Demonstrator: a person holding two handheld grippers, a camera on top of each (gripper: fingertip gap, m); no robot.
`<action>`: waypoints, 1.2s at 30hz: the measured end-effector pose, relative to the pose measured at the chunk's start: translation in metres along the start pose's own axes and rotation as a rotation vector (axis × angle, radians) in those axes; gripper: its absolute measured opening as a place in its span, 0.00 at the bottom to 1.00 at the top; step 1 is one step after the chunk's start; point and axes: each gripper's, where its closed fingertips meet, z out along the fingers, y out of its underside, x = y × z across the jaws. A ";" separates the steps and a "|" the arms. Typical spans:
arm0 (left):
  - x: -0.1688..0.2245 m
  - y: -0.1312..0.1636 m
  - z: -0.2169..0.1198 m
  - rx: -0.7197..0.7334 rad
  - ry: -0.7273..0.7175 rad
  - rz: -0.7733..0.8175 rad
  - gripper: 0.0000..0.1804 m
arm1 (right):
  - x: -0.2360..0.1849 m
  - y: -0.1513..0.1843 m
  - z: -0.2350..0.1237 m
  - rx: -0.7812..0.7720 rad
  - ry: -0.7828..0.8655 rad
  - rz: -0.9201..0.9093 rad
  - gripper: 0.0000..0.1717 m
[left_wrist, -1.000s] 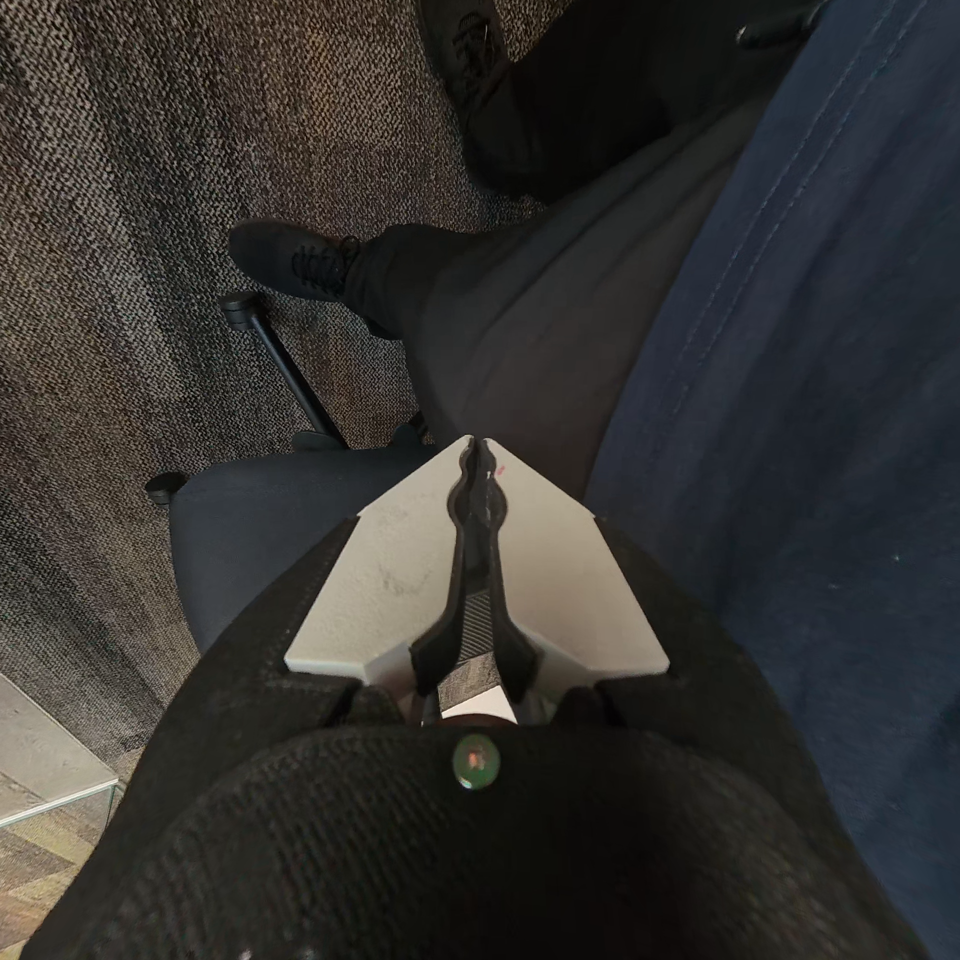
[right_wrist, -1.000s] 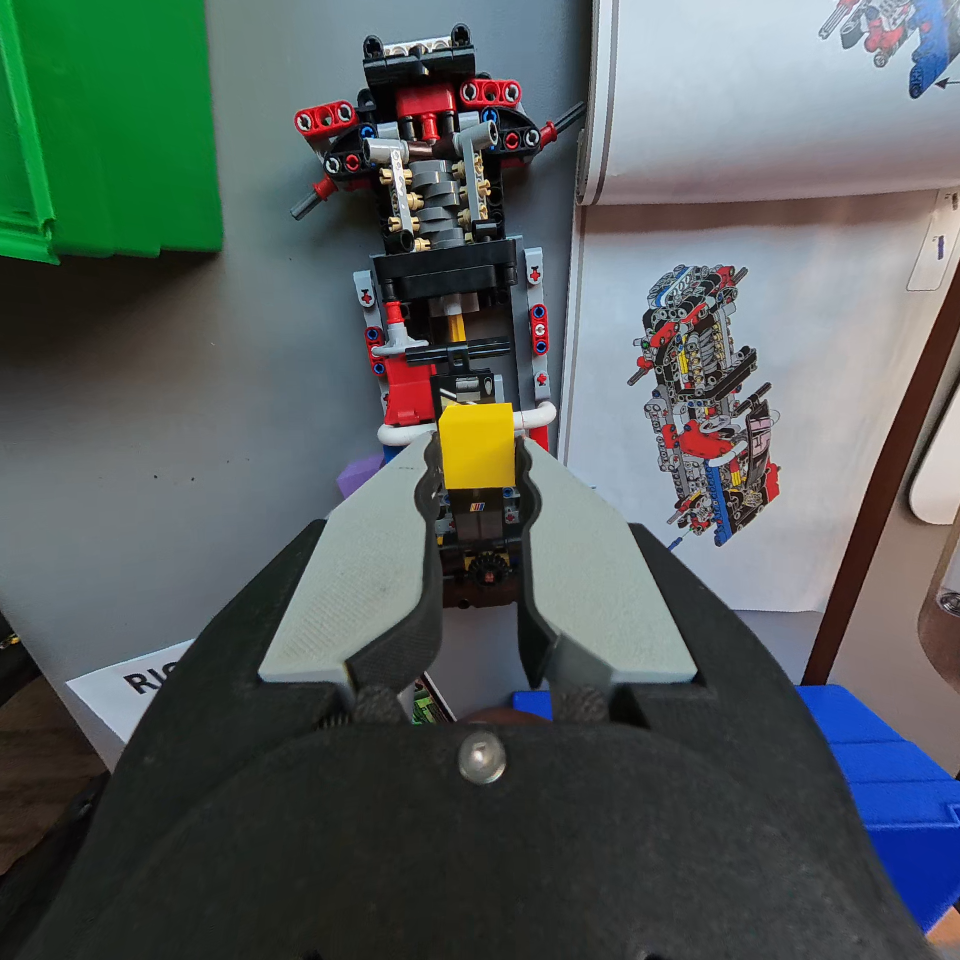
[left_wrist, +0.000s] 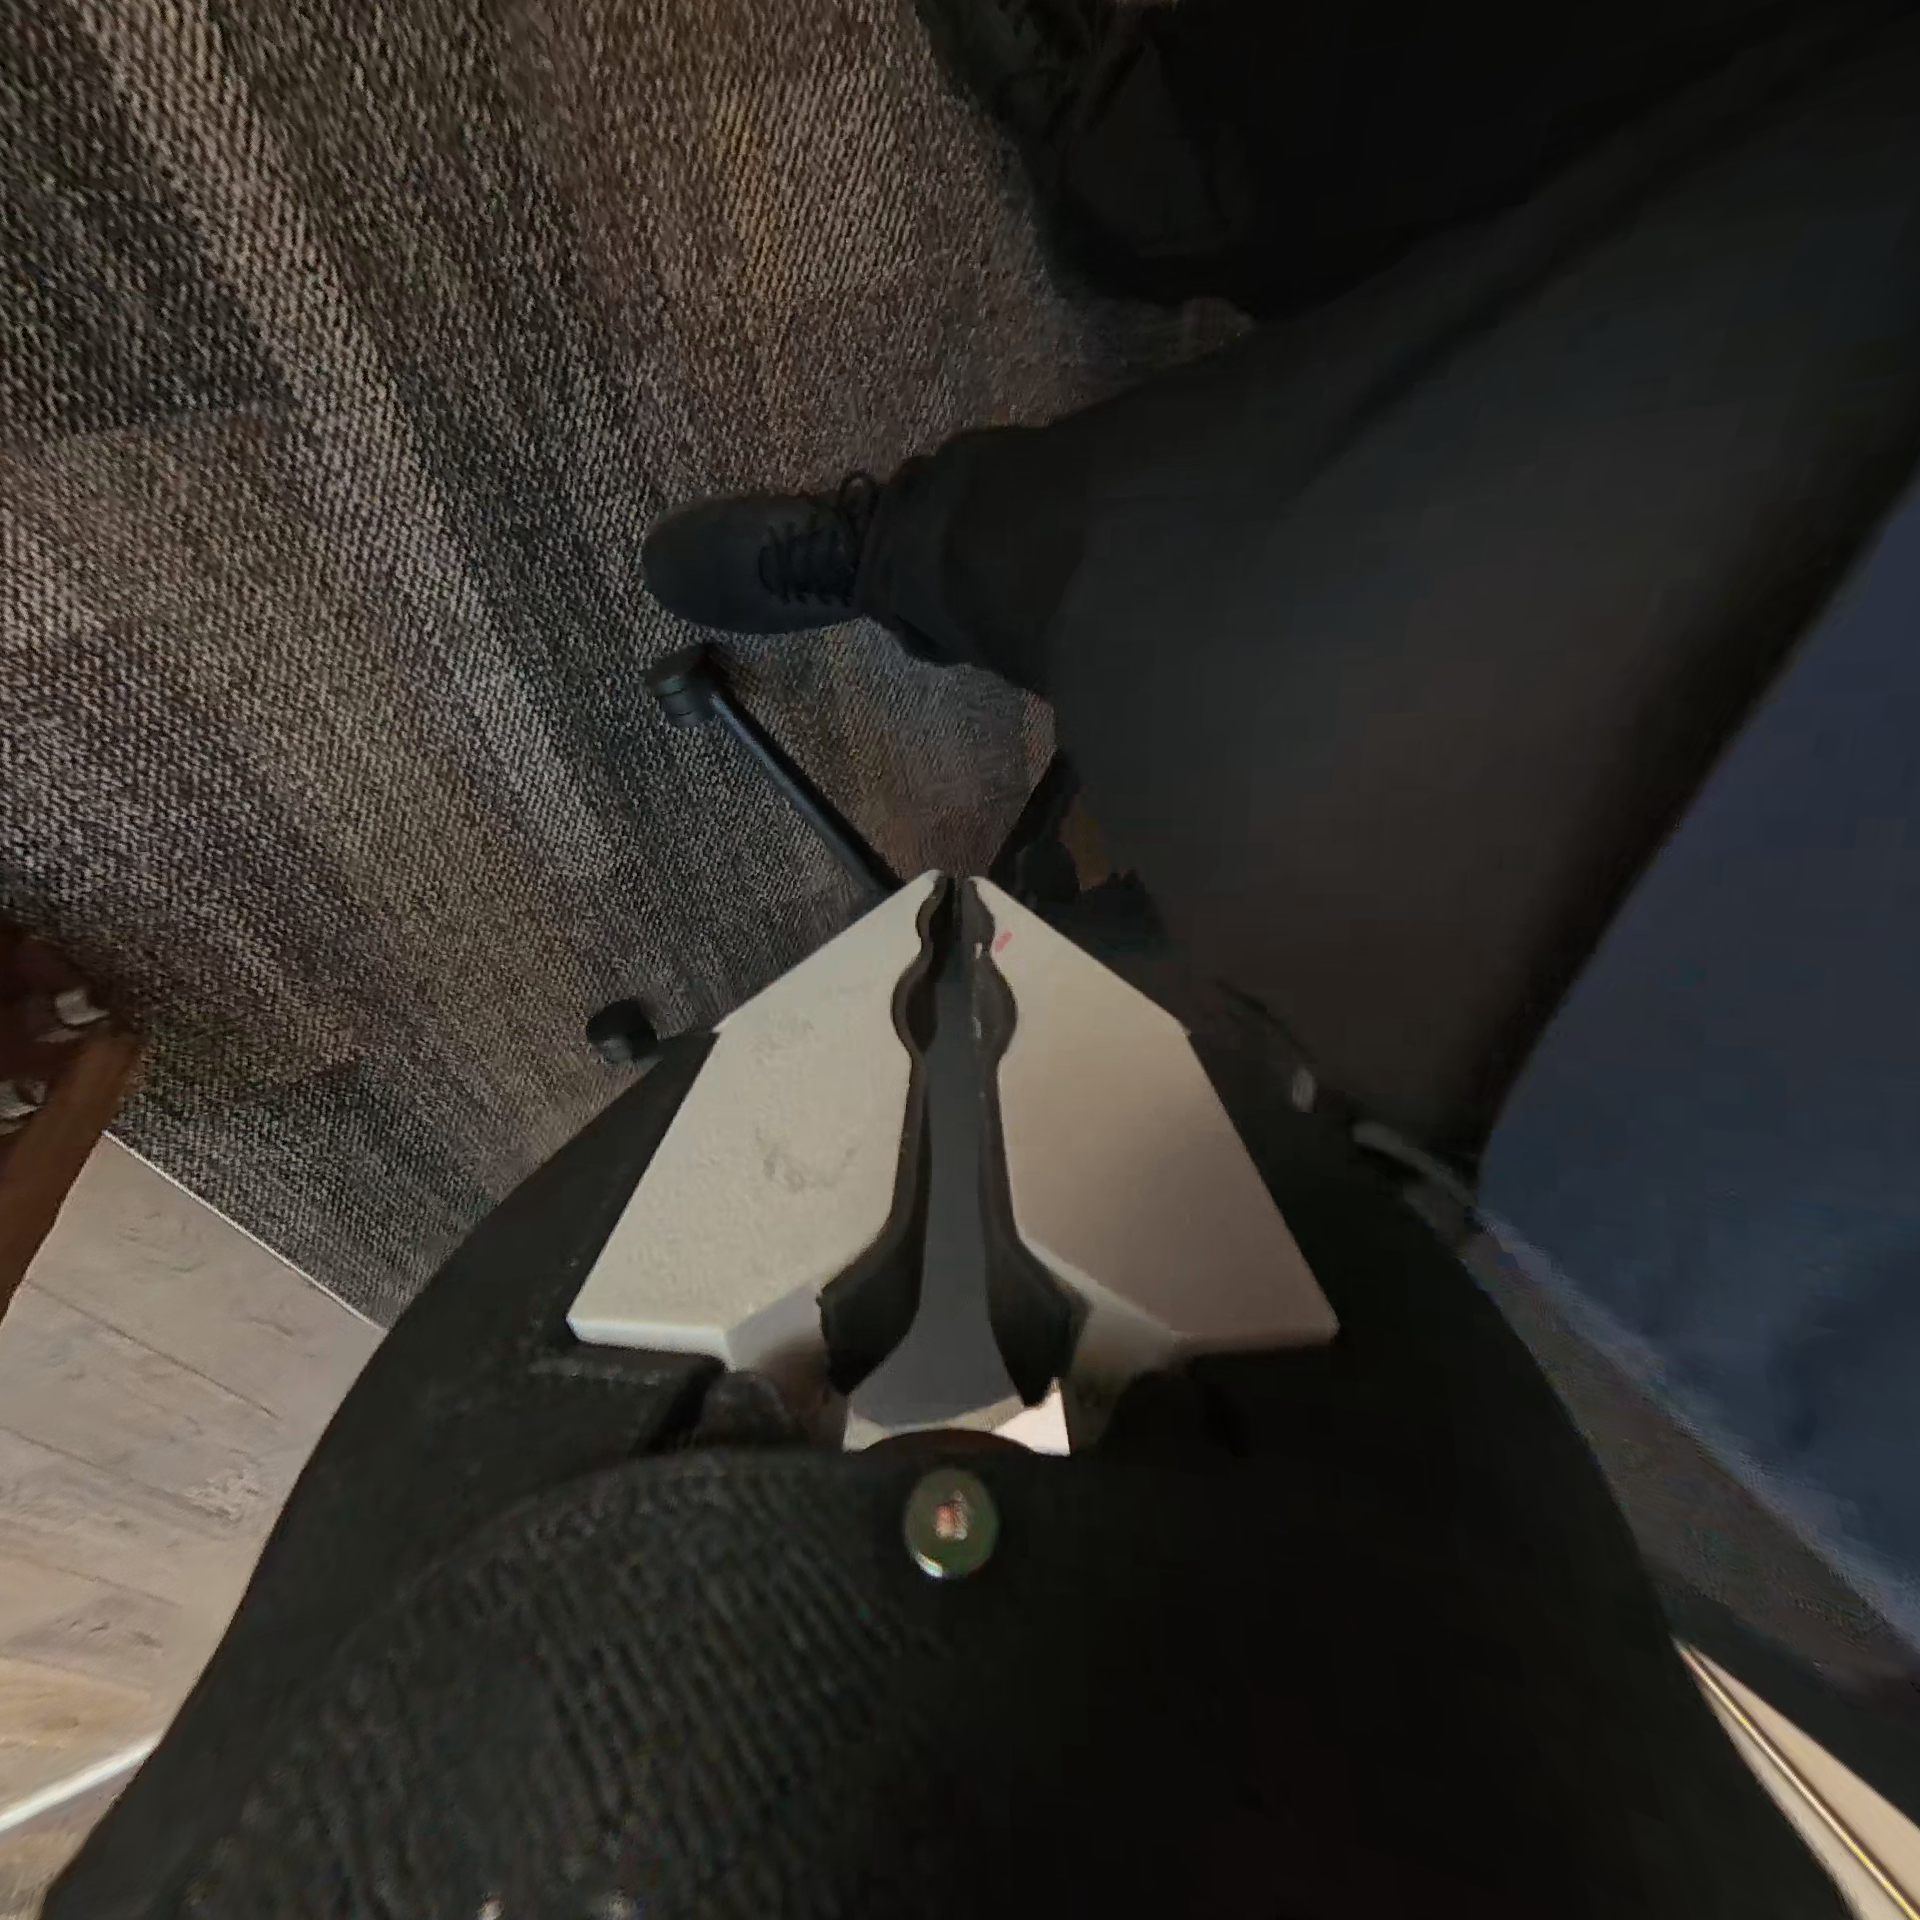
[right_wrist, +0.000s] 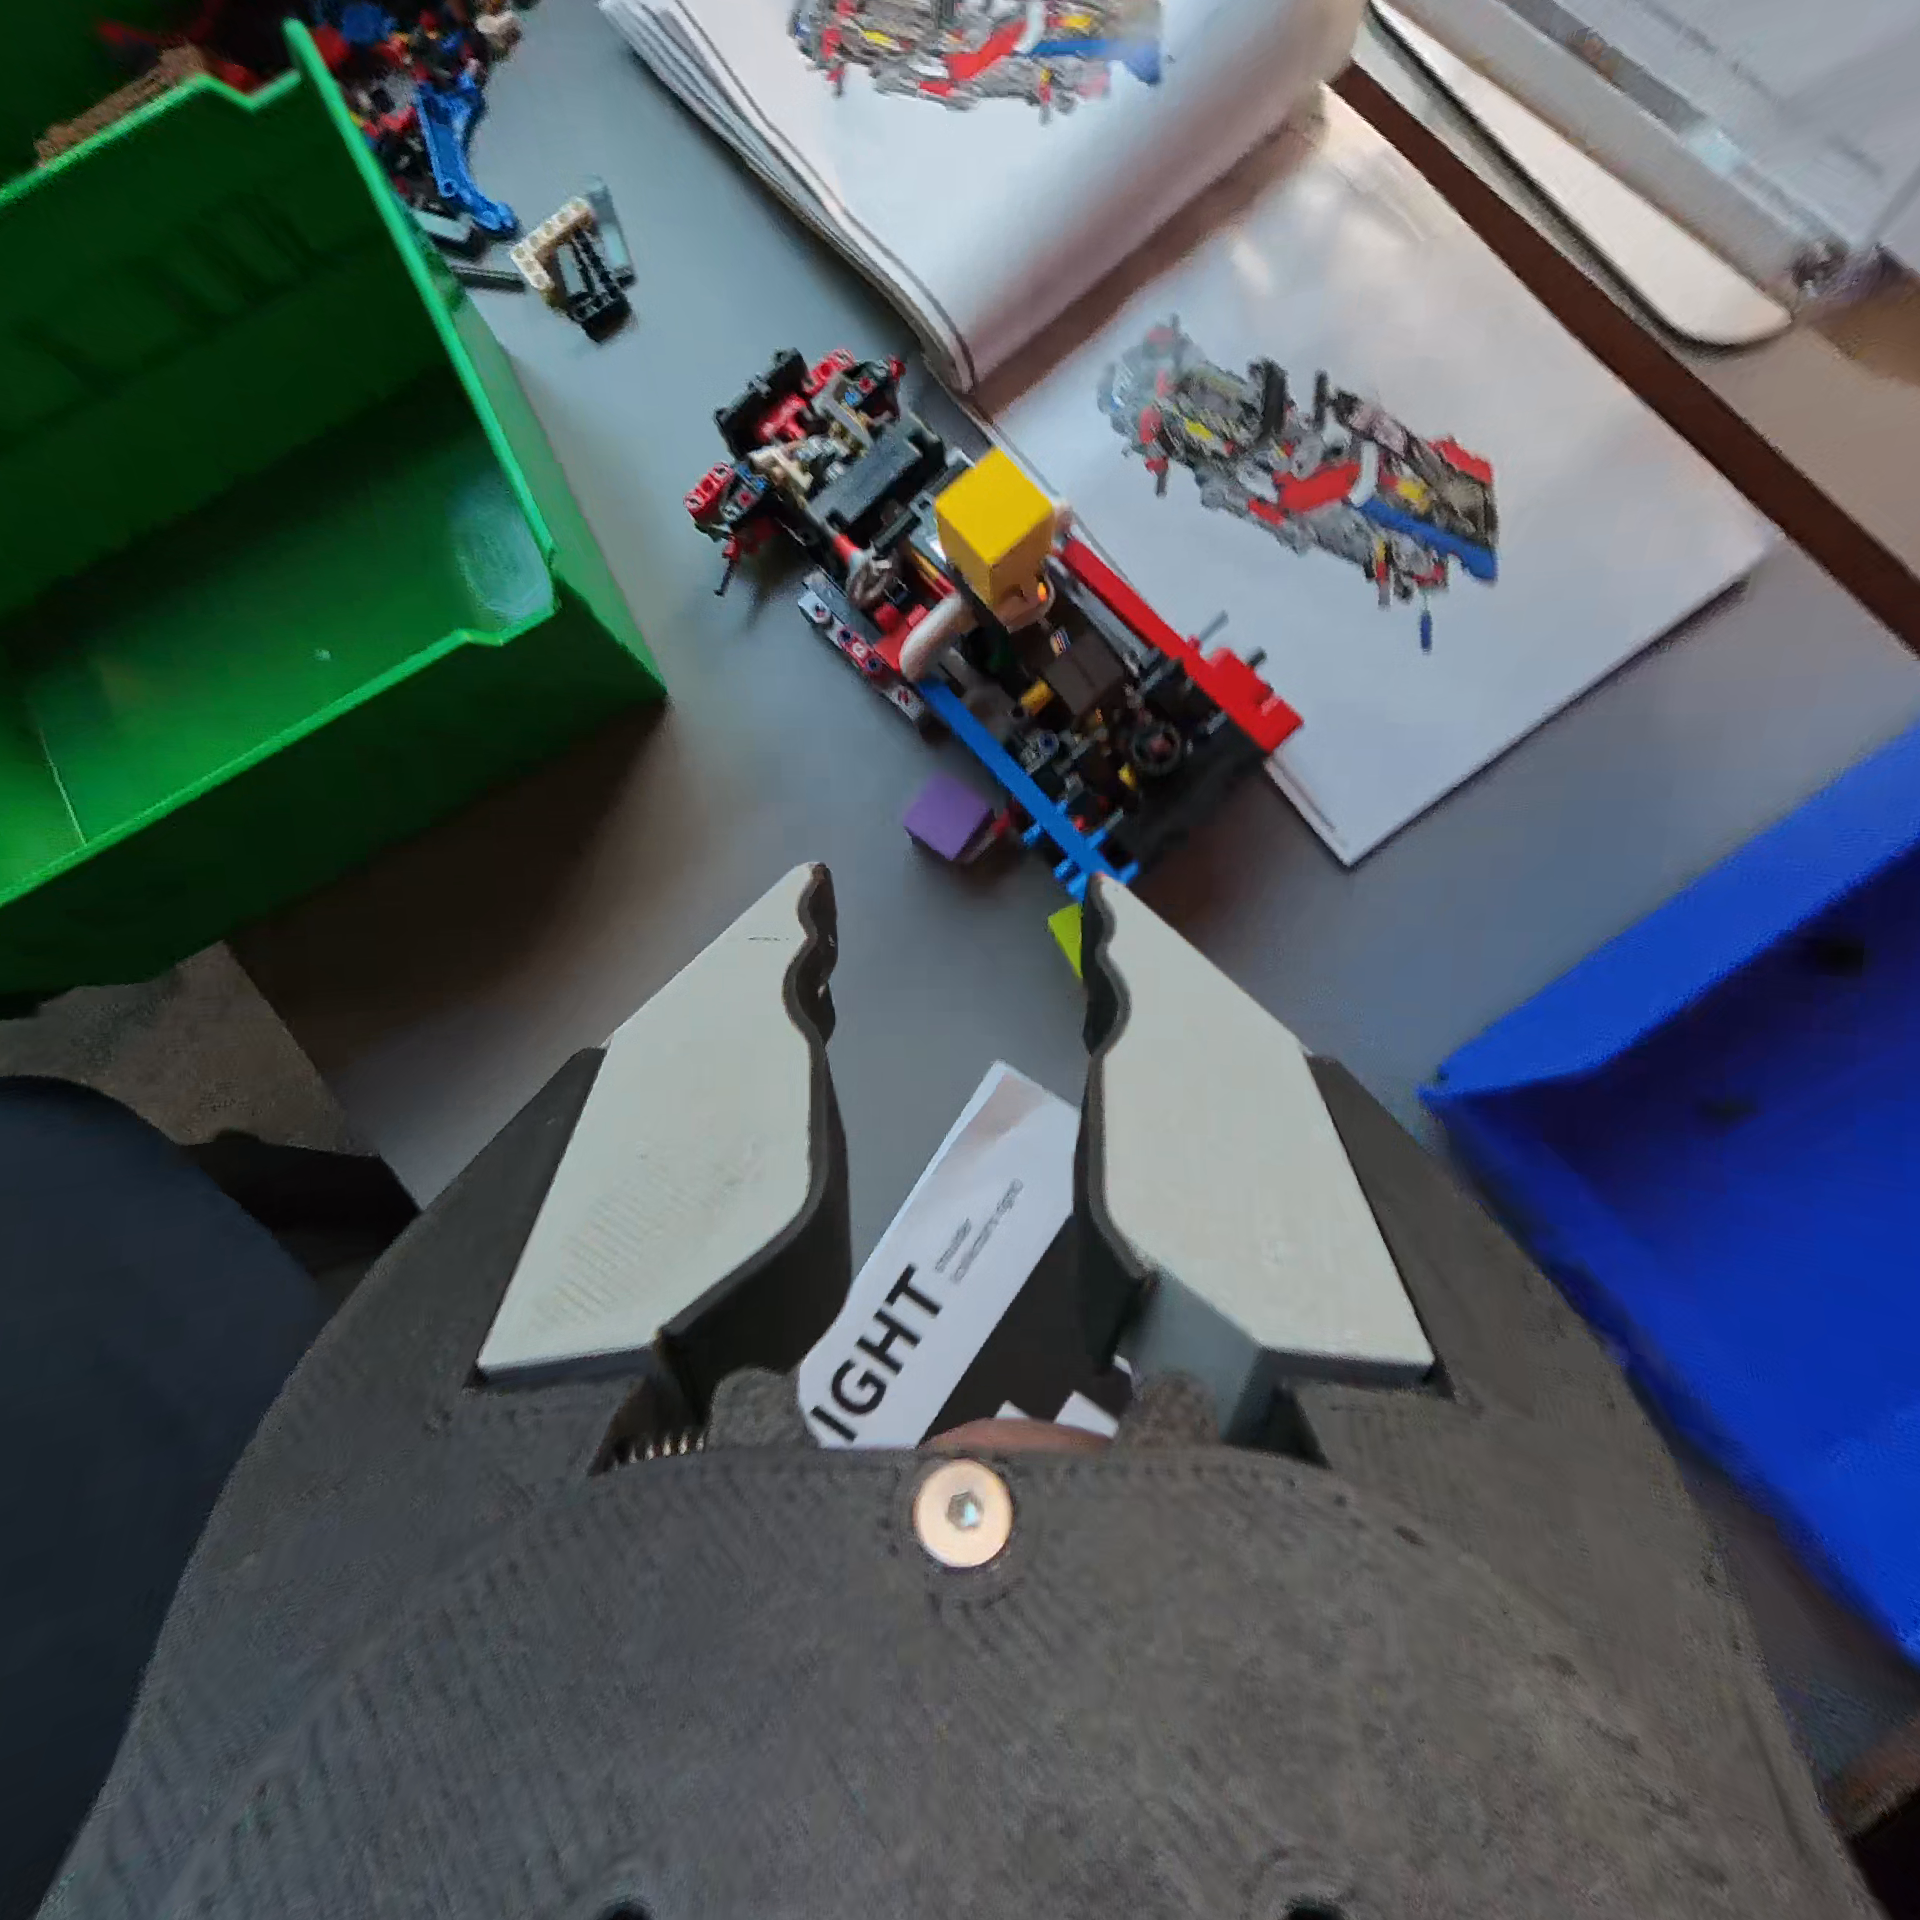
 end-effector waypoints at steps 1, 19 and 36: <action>-0.007 0.007 0.003 -0.020 0.006 -0.006 0.00 | 0.001 0.010 -0.006 0.003 0.020 0.035 0.26; -0.066 0.034 0.002 -0.053 0.047 -0.083 0.00 | -0.031 0.067 -0.044 0.049 0.118 0.247 0.21; 0.007 0.018 -0.015 -0.161 -0.039 -0.208 0.00 | 0.054 0.063 -0.021 0.122 -0.031 0.177 0.15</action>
